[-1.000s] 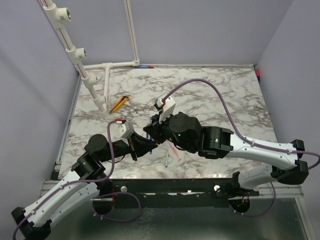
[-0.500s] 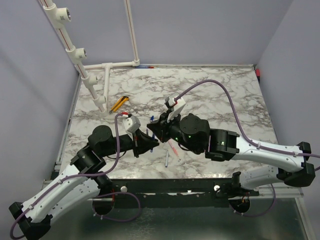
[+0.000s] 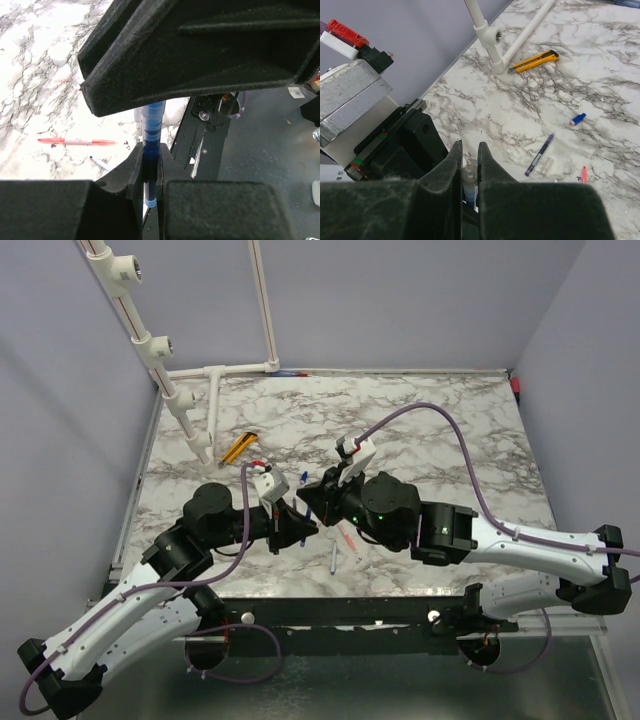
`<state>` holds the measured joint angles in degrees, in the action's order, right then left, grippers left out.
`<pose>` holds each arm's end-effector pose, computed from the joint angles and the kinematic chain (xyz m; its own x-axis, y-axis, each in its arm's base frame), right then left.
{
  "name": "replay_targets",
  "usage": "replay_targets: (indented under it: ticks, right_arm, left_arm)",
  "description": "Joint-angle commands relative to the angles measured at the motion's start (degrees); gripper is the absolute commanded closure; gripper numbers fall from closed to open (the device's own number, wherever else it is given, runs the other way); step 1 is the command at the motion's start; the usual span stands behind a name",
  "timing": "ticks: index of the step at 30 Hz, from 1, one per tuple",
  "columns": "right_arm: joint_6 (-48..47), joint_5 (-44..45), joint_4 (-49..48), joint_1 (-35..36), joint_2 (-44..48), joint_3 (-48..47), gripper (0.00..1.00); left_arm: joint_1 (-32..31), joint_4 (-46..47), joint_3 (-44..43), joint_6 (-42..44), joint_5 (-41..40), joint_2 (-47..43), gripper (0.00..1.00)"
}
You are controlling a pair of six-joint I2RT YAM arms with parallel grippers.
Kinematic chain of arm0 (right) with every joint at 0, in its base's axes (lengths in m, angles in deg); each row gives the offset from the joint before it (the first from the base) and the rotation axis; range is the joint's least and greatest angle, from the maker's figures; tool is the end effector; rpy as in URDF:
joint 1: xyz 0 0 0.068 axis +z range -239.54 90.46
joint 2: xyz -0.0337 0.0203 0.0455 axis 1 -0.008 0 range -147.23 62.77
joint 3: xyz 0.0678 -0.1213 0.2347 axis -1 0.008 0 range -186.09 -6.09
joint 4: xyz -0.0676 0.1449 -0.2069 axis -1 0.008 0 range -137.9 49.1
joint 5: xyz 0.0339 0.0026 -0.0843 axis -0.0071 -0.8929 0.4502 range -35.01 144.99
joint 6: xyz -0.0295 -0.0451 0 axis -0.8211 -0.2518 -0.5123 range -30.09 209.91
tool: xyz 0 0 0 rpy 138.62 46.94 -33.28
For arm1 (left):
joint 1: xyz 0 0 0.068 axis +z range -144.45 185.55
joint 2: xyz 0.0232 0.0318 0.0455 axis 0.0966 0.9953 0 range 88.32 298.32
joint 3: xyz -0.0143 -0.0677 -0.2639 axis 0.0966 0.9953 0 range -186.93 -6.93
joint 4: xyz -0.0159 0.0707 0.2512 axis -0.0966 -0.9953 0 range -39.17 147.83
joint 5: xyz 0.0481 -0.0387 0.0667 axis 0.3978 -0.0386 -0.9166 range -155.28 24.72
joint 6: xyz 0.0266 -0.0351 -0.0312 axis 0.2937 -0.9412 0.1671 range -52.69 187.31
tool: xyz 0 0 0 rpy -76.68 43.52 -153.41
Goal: Insert the pens into the pen caps
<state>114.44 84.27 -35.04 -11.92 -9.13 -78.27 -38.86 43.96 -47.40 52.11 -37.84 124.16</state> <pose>0.0782 0.2749 0.4028 -0.3537 0.0777 -0.9321 -0.6626 0.6826 0.3083 0.0954 -0.1163 0.3306 -0.3587 0.0257 -0.9331 0.8828 0.3341 -0.3302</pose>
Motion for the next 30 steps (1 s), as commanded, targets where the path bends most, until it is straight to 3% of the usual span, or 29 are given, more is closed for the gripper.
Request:
replay_targets:
  ticks: [1,16,24,30]
  right_arm:
    - [3.3,-7.6,10.9,3.3,-1.9,5.2,0.99]
    - [6.3,-10.1,9.7,4.6,-1.7,8.6,0.99]
    - [5.4,-4.4,10.3,4.6,0.1,5.6,0.99]
    - [3.0,-1.1,9.1,4.6,1.8,2.8,0.90]
  left_arm:
    - [0.7,14.0,-7.1,0.4,-5.3,-0.4,1.00]
    - [0.7,14.0,-12.4,1.6,-4.2,2.4,1.00]
    - [0.7,14.0,-9.9,-0.3,-2.5,1.2,1.00]
    - [0.7,12.1,-6.3,-2.8,0.7,-1.4,1.00]
